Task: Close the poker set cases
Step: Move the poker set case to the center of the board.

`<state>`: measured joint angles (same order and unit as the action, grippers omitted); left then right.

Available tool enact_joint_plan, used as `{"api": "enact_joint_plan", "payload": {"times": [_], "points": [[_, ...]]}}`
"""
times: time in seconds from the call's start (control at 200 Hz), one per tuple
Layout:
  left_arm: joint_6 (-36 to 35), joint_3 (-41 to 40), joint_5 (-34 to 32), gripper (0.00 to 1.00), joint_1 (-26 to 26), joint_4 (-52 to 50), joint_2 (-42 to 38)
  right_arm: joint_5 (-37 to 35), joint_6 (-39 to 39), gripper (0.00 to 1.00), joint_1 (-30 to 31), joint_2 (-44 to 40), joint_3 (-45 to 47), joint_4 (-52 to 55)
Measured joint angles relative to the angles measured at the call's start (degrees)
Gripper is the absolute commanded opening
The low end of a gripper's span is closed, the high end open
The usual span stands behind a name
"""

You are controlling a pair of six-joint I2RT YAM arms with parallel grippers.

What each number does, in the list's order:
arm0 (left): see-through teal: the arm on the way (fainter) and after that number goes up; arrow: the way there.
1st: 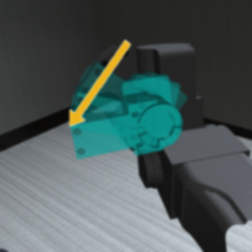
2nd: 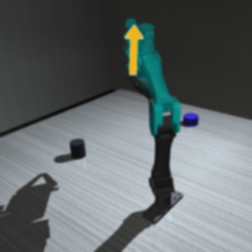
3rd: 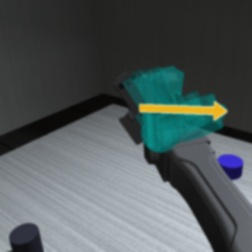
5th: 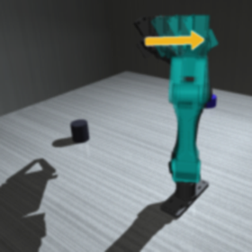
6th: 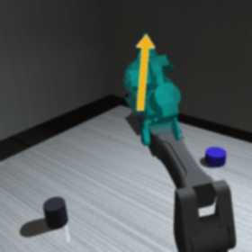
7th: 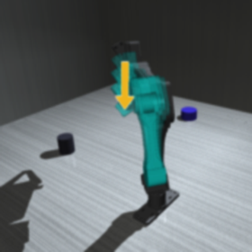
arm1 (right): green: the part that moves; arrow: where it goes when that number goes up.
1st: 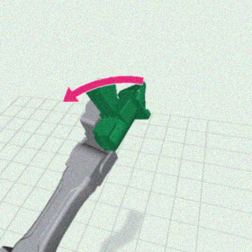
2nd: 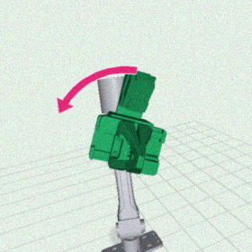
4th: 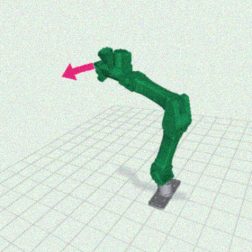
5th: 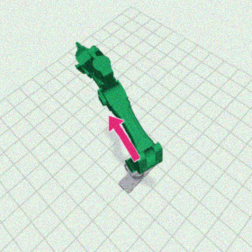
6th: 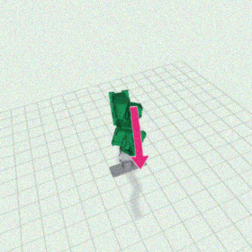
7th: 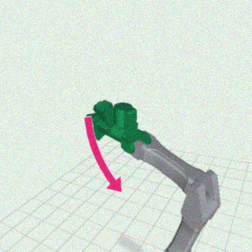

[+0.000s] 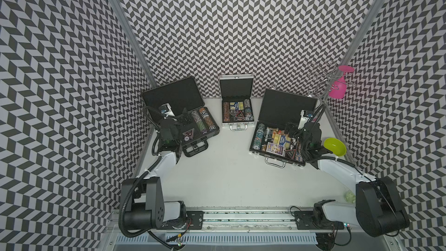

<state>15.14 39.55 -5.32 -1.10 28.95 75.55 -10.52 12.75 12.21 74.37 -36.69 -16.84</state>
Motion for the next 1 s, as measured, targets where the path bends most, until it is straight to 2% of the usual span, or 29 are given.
{"api": "enact_joint_plan", "payload": {"times": [0.11, 0.315, 0.506, 0.686, 0.851, 0.996], "points": [[-0.22, 3.50, 0.52, 0.93, 5.75, -6.49, 0.50, 0.02, 2.75, 0.83, 0.17, -0.07, -0.33, 5.29], [0.72, 15.30, 2.49, 0.82, 20.52, -19.39, 7.76, 0.26, 6.38, 0.72, 0.96, -2.23, 1.46, 10.25], [5.31, 19.78, 7.10, 0.59, 30.82, -26.38, 14.78, 0.31, 9.35, 0.67, 2.38, -4.17, 3.61, 11.93], [10.38, 24.04, 10.69, 0.51, 35.15, -31.74, 22.97, 0.35, 9.94, 0.67, 2.62, -4.15, 3.52, 13.35], [11.56, 28.11, 14.47, 0.47, 37.33, -35.85, 29.11, 1.73, 10.80, 0.66, 2.78, -4.15, 3.54, 13.73], [11.54, 30.08, 16.90, 0.45, 38.64, -38.25, 31.52, 2.54, 10.95, 0.66, 3.52, -4.15, 3.54, 13.73]]}}
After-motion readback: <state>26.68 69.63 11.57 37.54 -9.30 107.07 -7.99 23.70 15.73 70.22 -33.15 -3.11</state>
